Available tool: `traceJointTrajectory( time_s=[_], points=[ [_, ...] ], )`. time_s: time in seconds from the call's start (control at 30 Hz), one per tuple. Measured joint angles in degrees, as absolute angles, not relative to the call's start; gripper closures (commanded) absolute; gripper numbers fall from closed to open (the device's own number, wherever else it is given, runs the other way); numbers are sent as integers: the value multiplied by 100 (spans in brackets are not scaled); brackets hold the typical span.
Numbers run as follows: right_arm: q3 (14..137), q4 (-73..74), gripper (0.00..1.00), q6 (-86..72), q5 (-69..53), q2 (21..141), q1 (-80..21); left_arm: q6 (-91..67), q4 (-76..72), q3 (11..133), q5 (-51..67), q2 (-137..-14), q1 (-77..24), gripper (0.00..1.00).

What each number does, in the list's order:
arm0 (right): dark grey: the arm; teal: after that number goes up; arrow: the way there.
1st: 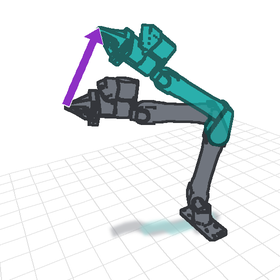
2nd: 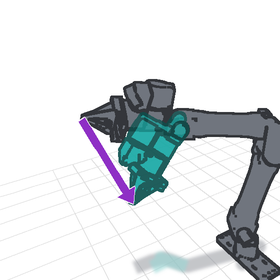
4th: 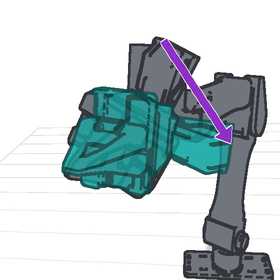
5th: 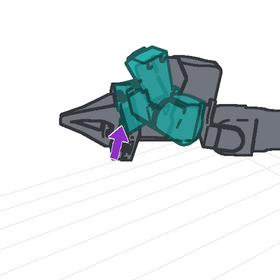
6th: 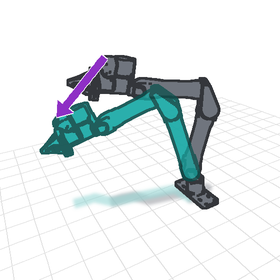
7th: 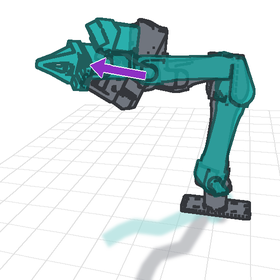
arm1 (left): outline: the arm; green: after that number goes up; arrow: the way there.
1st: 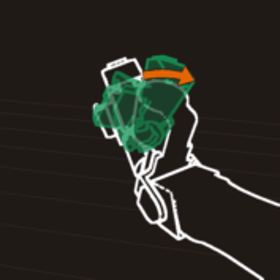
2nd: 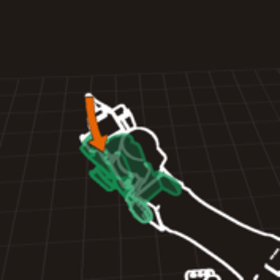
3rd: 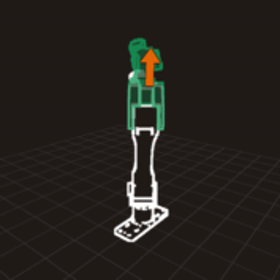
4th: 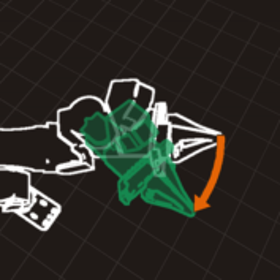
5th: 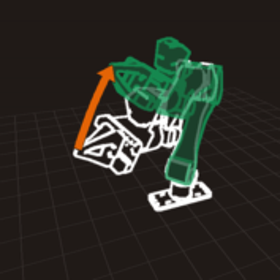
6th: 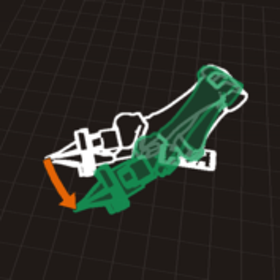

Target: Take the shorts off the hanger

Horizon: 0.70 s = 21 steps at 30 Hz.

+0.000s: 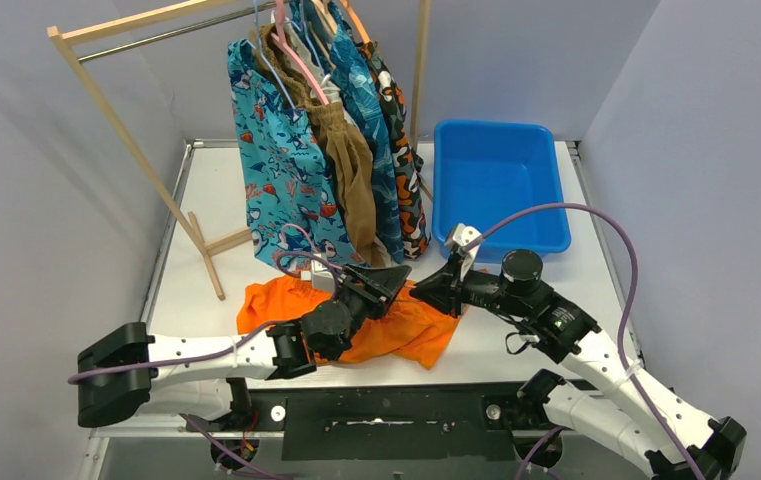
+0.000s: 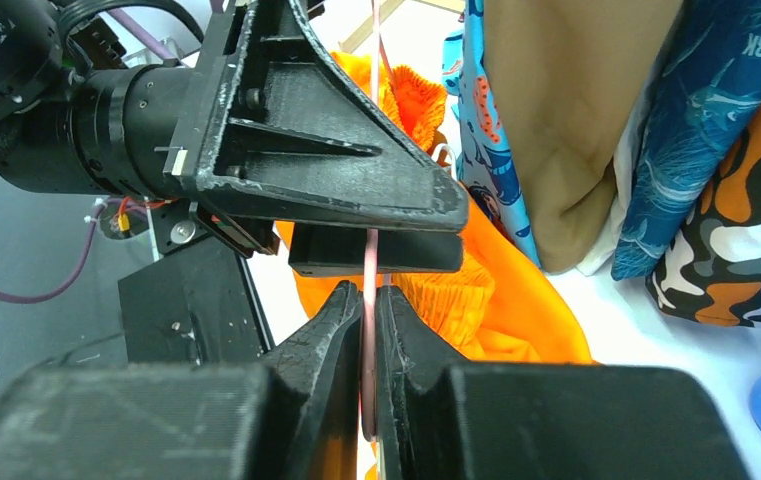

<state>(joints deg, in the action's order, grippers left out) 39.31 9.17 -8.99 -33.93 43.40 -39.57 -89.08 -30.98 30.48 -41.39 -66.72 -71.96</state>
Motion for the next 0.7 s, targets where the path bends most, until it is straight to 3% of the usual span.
traceJointTrajectory(
  time_s=[0.1, 0.27, 0.57, 0.7],
  points=[
    [3929, 923, 100, -845, -3413, 4357, -4021, -8849, -3306, 3144, -4123, -6827, -7199, 82],
    [3918, 993, 94, -794, -3395, 4327, -4027, -8790, -3345, 3124, -4125, -6794, -7192, 100],
    [3918, 1083, 51, -819, -3474, 3997, -4123, -8274, -2676, 3068, -4029, -5935, -7352, 100],
    [3918, 1173, 45, -805, -3461, 3739, -4123, -7852, -2287, 3140, -4027, -5485, -7349, 100]
  ],
)
